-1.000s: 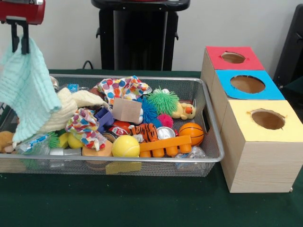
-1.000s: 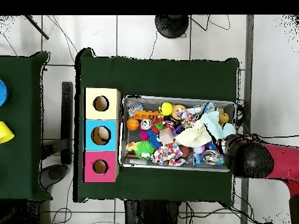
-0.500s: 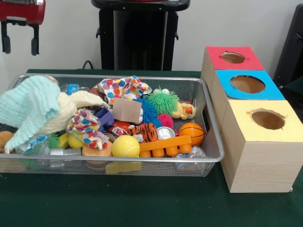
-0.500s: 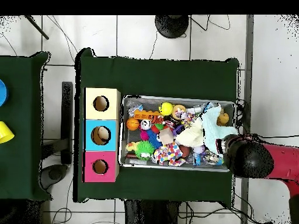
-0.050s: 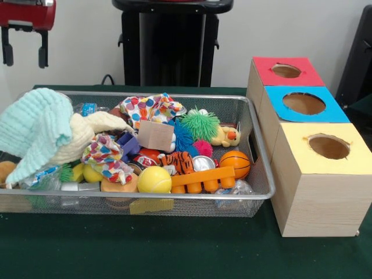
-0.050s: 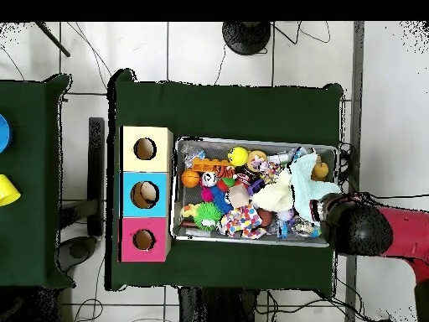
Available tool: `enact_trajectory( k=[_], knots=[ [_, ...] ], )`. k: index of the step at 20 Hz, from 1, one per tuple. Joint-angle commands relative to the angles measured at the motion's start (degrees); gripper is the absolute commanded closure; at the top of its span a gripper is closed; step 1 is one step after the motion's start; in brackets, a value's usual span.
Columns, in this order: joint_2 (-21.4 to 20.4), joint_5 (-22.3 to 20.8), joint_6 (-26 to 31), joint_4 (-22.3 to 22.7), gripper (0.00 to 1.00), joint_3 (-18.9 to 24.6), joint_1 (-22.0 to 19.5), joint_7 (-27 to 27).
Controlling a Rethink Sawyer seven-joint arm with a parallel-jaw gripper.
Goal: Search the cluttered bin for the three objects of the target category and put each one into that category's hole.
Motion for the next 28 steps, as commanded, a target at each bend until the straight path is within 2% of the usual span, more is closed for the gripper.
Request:
enact_trajectory(
  k=[1, 8, 13, 18, 28],
  knots=[
    [1.13, -1.33, 3.13, 0.94, 0.0, 1.83, 3.03, -6.4],
    [2.8, -3.77, 3.82, -2.51, 0.0, -0.63, 8.04, -2.8],
    [4.51, -3.42, 4.85, -5.05, 0.0, -1.92, 10.74, -2.03],
    [4.73, -2.53, 5.13, -5.55, 0.0, -2.64, 11.18, -2.67],
    [6.13, -3.59, 4.29, -6.86, 0.0, -3.84, 12.35, -2.3]
  ],
)
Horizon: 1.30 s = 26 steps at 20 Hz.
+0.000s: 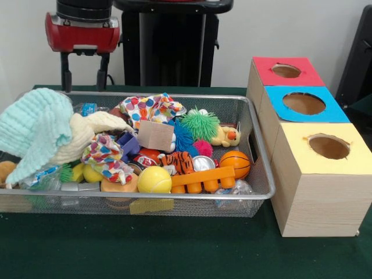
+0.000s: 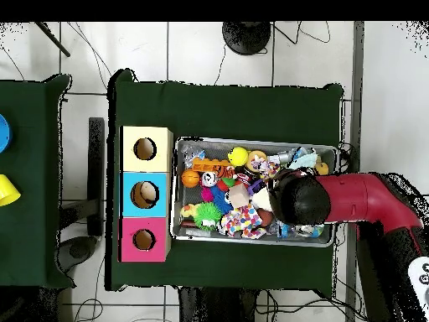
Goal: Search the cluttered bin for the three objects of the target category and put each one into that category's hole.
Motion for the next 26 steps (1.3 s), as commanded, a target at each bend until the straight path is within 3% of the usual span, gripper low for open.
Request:
enact_trajectory(
  k=[1, 15, 26],
  knots=[
    [2.88, -3.37, 4.02, -3.11, 0.0, -3.02, 1.12, -2.06],
    [8.35, -2.73, -0.68, -5.4, 0.0, -8.0, 8.01, 6.82],
    [9.19, -2.57, -3.18, -6.2, 0.0, -12.25, 12.36, 8.73]
  ],
)
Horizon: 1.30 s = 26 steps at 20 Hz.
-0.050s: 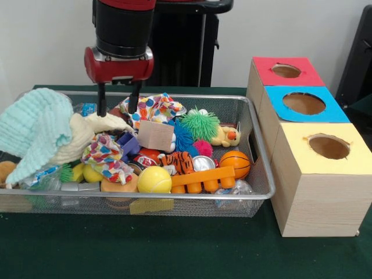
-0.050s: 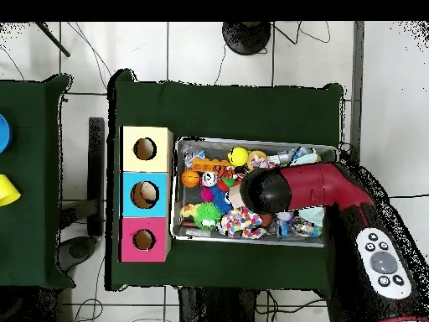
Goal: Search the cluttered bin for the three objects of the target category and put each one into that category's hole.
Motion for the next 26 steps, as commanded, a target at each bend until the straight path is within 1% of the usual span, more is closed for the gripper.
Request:
enact_trajectory(
  k=[1, 9, 15, 19, 23, 26],
  knots=[
    [2.58, -2.5, -3.52, -2.14, 0.0, -4.49, 1.85, 8.83],
    [3.95, -2.36, -4.83, -3.45, 0.0, -6.73, 4.07, 8.94],
    [6.54, -2.81, -7.7, -4.73, 0.0, -9.28, 6.68, 11.0],
    [8.02, -1.77, -9.26, -5.59, 0.0, -10.12, 8.0, 10.91],
    [8.51, 0.78, -11.69, -4.49, 0.0, -8.34, 7.04, 8.63],
    [9.02, 2.94, -13.05, -3.7, 0.0, -6.72, 6.15, 8.15]
  ],
)
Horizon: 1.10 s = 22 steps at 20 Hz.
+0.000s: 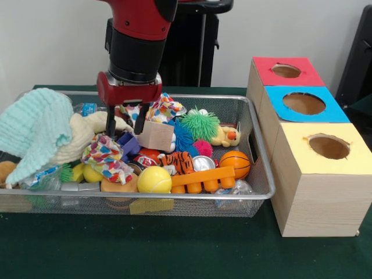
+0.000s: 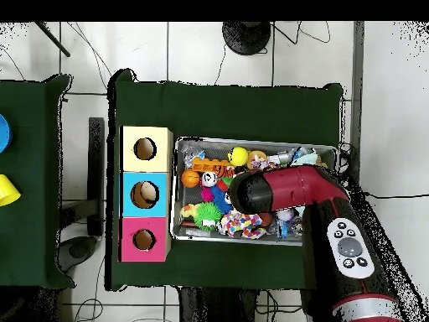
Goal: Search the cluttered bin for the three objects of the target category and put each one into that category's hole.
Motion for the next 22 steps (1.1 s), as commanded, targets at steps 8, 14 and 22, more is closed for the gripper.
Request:
enact_trajectory(
  k=[8, 14, 22],
  knots=[
    [4.73, 7.76, -7.28, 0.71, 0.0, 5.21, -2.47, 6.45],
    [5.04, 10.79, -7.27, 0.28, 0.0, 3.44, -1.06, 8.97],
    [4.59, 14.7, -6.92, 0.21, 0.0, -0.01, 0.9, 12.7]
  ],
)
